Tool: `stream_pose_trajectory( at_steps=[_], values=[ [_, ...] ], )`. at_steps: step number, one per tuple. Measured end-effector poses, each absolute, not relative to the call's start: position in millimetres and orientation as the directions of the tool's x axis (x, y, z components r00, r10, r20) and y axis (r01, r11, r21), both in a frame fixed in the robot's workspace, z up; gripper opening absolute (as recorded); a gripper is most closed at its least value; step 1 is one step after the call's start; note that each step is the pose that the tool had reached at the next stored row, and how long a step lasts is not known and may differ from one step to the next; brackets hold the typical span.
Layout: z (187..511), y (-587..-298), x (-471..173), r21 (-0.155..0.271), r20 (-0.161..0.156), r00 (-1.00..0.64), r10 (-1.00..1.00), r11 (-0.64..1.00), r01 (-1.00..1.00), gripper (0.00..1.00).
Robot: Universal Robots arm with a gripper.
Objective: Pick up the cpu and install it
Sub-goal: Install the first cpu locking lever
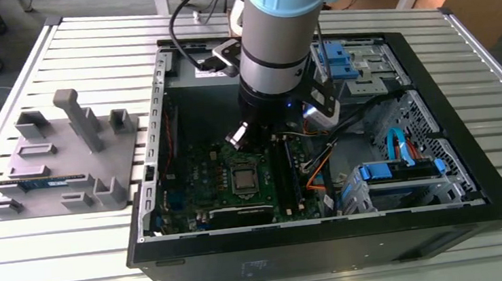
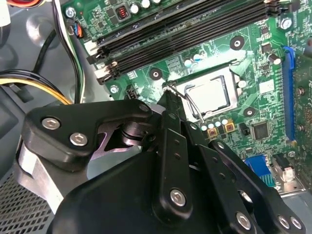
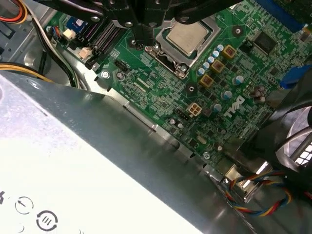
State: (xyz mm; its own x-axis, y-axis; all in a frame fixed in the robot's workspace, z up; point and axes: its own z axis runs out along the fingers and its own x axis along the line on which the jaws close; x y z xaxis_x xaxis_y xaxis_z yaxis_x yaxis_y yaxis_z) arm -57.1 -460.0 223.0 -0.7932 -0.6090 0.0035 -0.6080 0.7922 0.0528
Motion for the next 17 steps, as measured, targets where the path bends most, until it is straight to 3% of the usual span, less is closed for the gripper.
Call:
stream_pose_trajectory(
  at_steps=[17],
  values=[
    [219.6, -467.9, -57.2, 0.031, 0.019, -0.831, -0.557, 0.831, -0.556, 0.11]
  ],
)
